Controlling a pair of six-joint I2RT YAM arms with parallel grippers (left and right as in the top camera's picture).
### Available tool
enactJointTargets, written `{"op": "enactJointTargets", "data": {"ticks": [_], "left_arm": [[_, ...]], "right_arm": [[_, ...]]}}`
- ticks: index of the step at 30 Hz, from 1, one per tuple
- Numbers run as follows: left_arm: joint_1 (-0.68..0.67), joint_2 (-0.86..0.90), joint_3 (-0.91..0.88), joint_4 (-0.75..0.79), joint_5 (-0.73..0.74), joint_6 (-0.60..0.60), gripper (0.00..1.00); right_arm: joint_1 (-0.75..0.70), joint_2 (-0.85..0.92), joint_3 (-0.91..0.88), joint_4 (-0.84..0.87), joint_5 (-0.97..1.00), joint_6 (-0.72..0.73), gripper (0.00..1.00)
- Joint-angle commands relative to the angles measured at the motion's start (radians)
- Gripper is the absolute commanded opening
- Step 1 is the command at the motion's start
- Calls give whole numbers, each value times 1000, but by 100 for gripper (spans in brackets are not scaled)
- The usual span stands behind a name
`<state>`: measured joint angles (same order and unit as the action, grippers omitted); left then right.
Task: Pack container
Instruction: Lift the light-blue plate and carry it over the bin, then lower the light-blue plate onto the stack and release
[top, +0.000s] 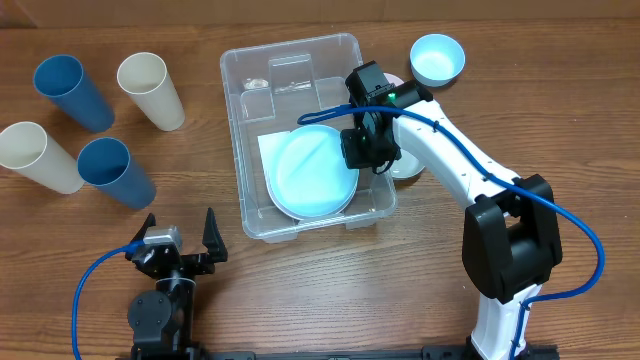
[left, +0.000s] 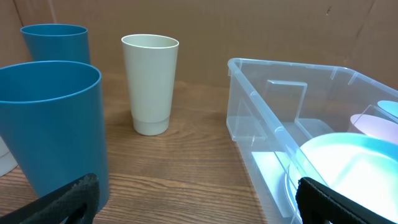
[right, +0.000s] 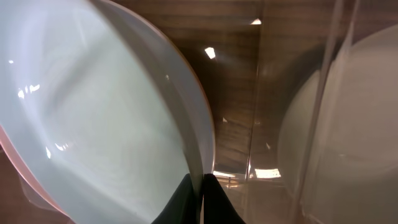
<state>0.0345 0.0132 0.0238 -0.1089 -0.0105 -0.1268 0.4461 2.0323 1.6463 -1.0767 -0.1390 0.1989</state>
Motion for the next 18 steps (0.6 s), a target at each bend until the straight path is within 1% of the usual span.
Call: {"op": "enactJointTargets", "data": {"ticks": [1, 3, 4, 9, 11, 12, 15, 18], "left_arm": [[6, -8, -3, 0, 11, 15, 100], [6, -8, -3, 0, 11, 15, 100], [6, -8, -3, 0, 11, 15, 100], [6, -8, -3, 0, 11, 15, 100], [6, -8, -3, 0, 11, 15, 100], [6, -8, -3, 0, 11, 15, 100], [6, -8, -3, 0, 11, 15, 100], [6, -8, -3, 0, 11, 15, 100]], "right_arm": [[4, 12, -2, -11, -21, -44, 13], [14, 12, -2, -20, -19, -51, 21], [21, 12, -2, -22, -19, -51, 27], [56, 12, 0, -32, -18, -74, 28], [60, 12, 23, -44, -18, -72, 36], [60, 11, 46, -55, -18, -72, 41], [56, 5, 192, -128, 37, -45, 43], [47, 4, 369, -236, 117, -14, 44]]}}
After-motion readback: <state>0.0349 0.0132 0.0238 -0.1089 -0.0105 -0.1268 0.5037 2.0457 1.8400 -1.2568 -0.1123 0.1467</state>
